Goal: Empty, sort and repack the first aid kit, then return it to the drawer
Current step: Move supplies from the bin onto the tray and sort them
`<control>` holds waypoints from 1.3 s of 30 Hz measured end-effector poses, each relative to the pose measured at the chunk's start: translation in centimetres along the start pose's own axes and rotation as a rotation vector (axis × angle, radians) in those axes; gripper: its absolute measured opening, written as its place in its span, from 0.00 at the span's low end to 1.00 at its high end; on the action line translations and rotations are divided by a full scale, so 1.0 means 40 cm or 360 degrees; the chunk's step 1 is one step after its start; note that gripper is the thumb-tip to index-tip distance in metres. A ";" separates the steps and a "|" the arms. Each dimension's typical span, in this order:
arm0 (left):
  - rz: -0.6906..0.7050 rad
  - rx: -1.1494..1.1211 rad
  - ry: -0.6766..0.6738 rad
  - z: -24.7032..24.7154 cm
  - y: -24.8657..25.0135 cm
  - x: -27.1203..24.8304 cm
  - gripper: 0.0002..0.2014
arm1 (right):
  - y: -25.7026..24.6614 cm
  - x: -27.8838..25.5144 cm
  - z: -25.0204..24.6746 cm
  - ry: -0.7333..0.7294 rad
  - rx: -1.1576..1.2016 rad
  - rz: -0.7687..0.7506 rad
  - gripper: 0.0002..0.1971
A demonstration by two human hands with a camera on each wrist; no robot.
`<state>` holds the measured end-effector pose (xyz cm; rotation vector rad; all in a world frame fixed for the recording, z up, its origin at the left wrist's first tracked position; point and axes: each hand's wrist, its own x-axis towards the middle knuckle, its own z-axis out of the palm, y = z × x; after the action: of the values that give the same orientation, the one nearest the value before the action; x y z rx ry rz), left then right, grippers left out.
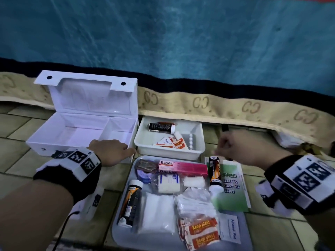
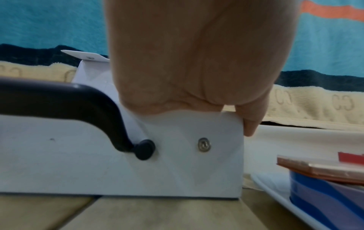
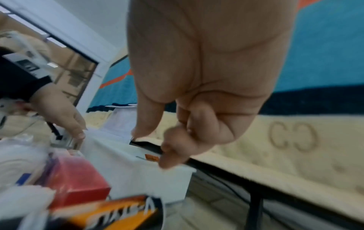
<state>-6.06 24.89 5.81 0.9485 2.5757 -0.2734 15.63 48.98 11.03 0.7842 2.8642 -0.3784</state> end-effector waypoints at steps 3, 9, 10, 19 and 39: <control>-0.0003 -0.0005 0.0010 0.001 0.000 -0.001 0.25 | -0.072 0.040 -0.030 0.0211 0.0005 -0.0176 0.09; 0.0005 -0.0037 0.0041 0.002 -0.003 -0.004 0.26 | -0.237 0.205 0.022 -0.0012 -0.0454 -0.0516 0.12; 0.0006 -0.0043 0.0040 0.002 -0.002 -0.004 0.26 | -0.256 0.221 0.041 -0.0032 -0.0610 -0.0527 0.11; 0.0020 0.0007 0.0062 0.004 -0.002 -0.002 0.25 | -0.294 0.322 0.100 -0.0036 -0.0781 -0.0304 0.04; 0.0030 0.0016 0.0047 0.003 -0.001 -0.003 0.25 | -0.271 0.145 -0.088 0.0433 -0.0038 -0.0186 0.22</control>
<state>-5.96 24.75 5.74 0.9867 2.5935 -0.2694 4.83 43.73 15.38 0.7158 3.1719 -0.2690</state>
